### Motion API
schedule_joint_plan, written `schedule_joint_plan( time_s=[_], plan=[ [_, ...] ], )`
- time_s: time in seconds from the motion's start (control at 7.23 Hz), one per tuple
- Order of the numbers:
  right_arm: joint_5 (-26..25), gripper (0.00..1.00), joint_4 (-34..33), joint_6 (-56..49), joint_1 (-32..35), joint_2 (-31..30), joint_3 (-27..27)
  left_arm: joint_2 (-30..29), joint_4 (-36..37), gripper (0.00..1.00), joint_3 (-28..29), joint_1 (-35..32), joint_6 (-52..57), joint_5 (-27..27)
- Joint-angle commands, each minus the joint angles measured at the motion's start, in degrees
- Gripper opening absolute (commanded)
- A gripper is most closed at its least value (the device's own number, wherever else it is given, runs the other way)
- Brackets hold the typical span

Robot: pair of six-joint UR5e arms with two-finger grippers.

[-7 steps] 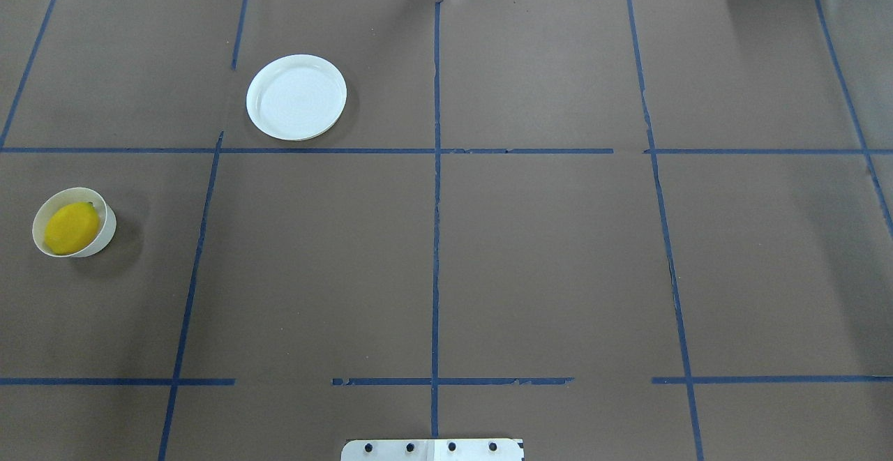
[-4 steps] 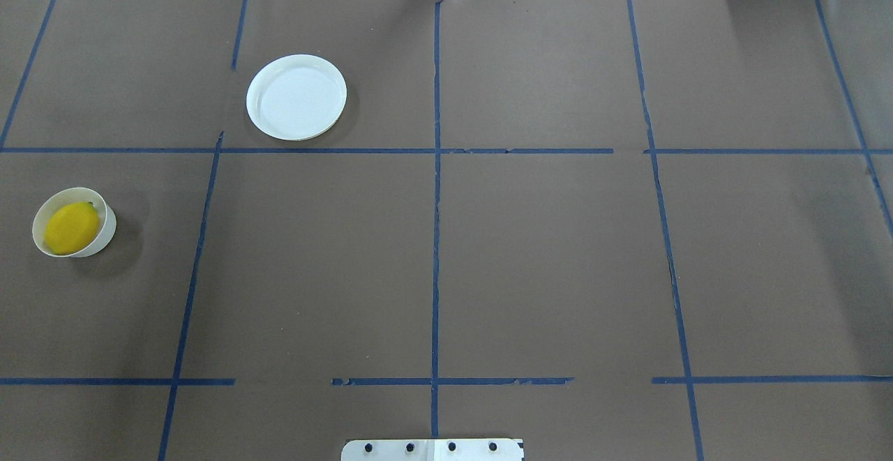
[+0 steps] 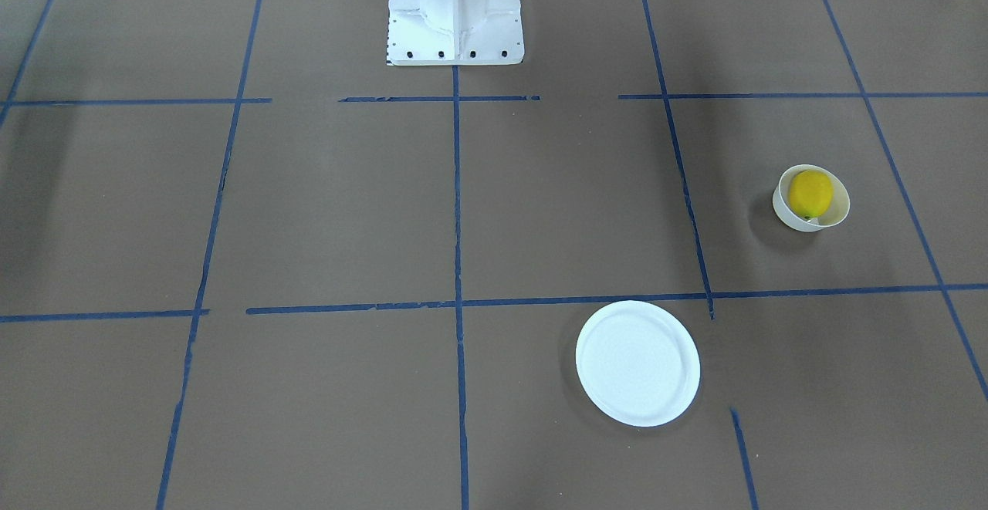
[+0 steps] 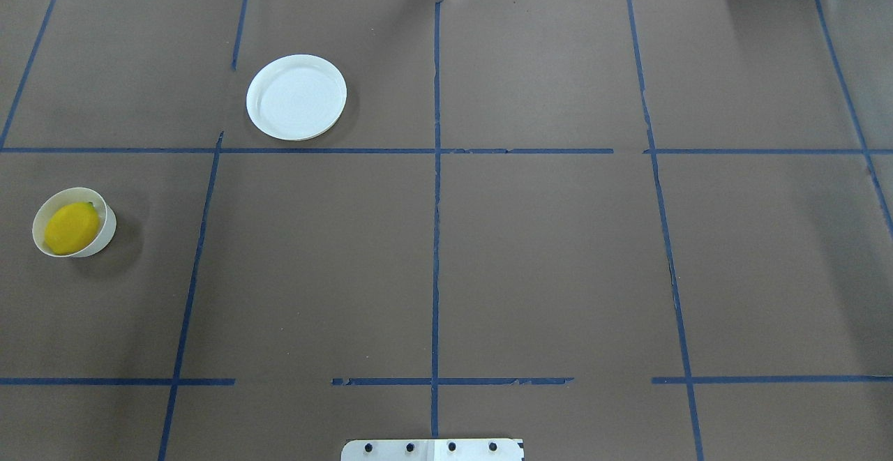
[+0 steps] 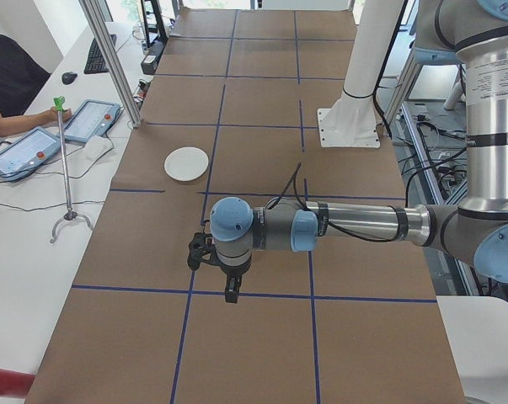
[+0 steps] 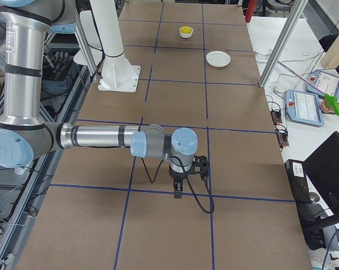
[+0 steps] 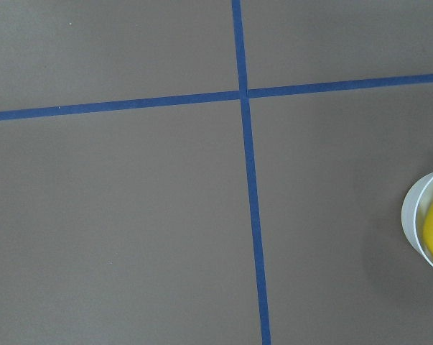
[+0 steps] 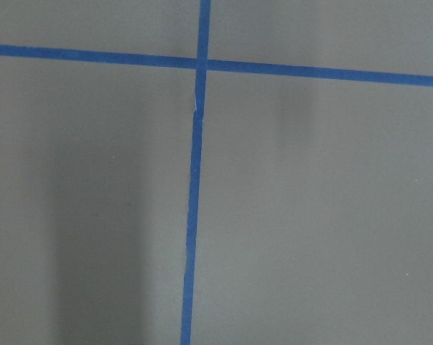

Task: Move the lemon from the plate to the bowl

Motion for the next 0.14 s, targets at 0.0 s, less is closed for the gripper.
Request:
schedule_joint_plan(
  time_s=[0.0],
  plan=[
    [0.0,1.0,0.0,0.0,0.0,0.0,0.0,0.06,0.0,1.0,0.11,0.0,0.0,0.0]
  ],
)
